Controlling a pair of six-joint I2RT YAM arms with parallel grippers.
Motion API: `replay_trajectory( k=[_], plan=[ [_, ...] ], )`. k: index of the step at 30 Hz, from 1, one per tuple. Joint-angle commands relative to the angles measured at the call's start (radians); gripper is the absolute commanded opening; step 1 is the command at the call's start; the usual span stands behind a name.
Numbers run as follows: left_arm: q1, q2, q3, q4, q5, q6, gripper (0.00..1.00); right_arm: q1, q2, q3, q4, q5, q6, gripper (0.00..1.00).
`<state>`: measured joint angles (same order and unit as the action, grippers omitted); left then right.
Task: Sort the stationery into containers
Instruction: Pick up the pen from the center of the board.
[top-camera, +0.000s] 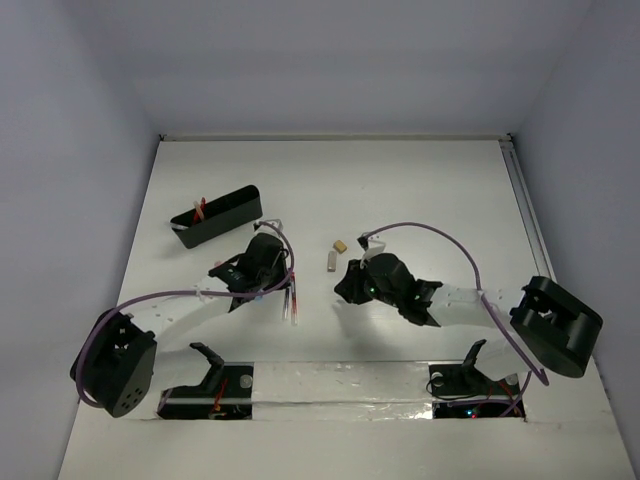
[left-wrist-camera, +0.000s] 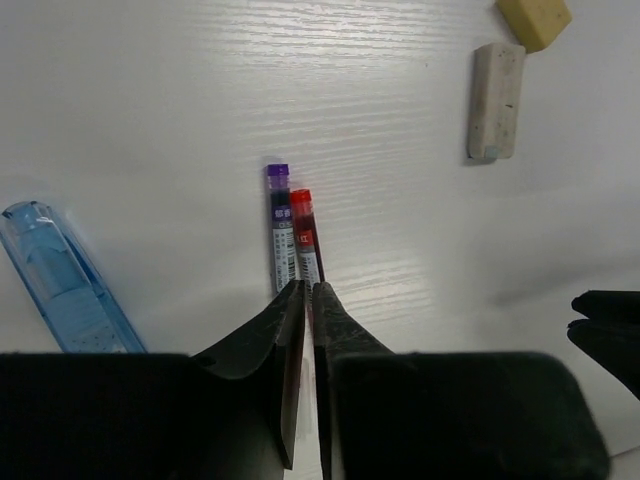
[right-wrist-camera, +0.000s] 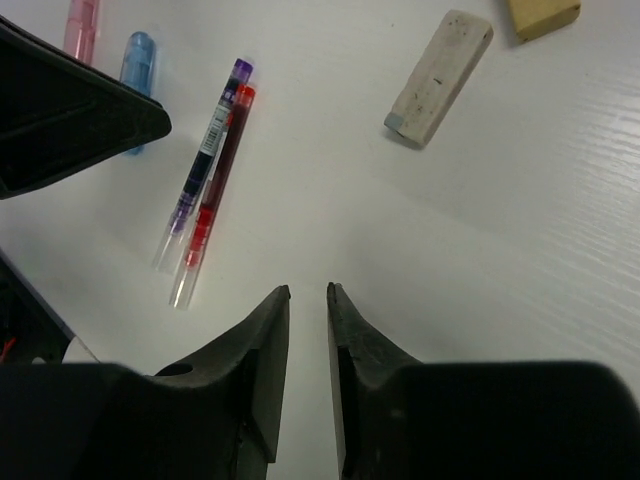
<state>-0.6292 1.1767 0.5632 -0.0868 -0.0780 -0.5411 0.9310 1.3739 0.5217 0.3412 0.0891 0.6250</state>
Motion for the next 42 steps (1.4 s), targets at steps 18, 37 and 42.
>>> replay_trajectory(
  k=[18,37,42],
  plan=[
    [-0.032,0.135,0.021,0.081,-0.101,0.003,0.19,0.008,0.086,0.092,0.016,-0.121,-0.027,0.28],
    [-0.032,0.264,0.064,0.134,-0.218,0.001,0.0,0.008,0.168,0.195,-0.059,-0.164,-0.05,0.35],
    [-0.032,0.146,0.119,0.09,-0.304,-0.013,0.0,0.008,0.171,0.202,-0.08,-0.141,-0.05,0.36]
  ],
)
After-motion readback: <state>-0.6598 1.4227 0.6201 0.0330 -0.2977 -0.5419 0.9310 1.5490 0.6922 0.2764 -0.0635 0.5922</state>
